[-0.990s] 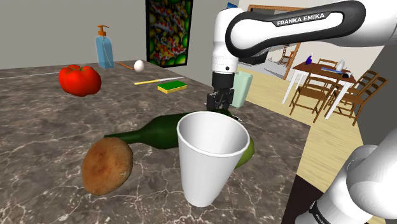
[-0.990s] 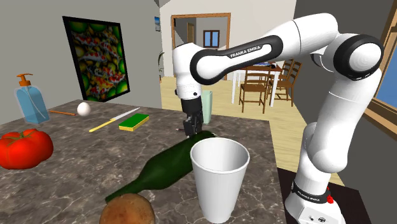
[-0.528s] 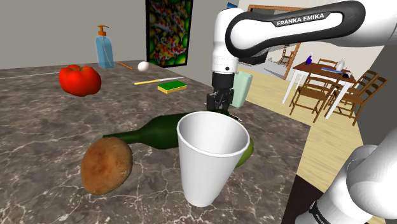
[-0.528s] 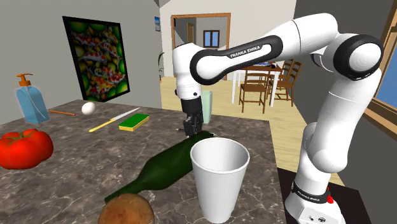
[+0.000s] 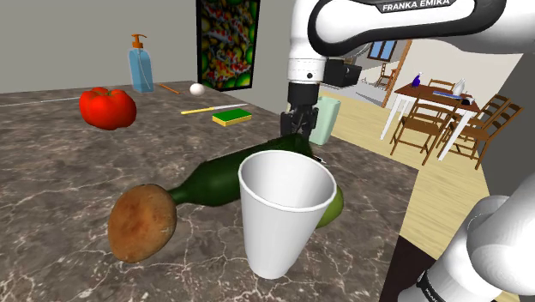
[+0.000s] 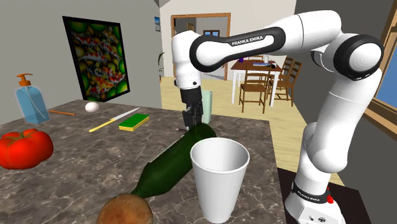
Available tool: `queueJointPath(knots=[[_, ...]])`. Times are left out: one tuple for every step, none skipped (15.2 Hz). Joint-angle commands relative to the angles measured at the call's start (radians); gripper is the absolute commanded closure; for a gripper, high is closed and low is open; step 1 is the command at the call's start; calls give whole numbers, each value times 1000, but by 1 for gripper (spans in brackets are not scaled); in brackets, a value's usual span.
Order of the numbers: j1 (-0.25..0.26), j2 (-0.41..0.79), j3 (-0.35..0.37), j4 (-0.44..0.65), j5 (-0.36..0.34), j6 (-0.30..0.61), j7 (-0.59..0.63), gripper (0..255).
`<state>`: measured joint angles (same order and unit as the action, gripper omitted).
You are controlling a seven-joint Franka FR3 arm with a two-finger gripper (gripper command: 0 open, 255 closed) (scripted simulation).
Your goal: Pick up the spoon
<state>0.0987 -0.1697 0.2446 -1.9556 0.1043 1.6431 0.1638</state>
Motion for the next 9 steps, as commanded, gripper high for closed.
queueJointPath(knots=[[-1,-3,-1,24,0,-27,1,255],[-1,-2,-2,37,0,-40,2,255],[-1,-2,-2,52,-1,-54,3,255],[-1,-1,-2,66,-1,-67,3,255],[-1,0,-3,80,-1,-81,4,255],[-2,1,-3,95,-2,-94,5,255],[-2,3,-3,110,-2,-108,7,255],[-2,3,-3,112,-2,-110,7,255],[-2,3,-3,113,-2,-110,7,255]])
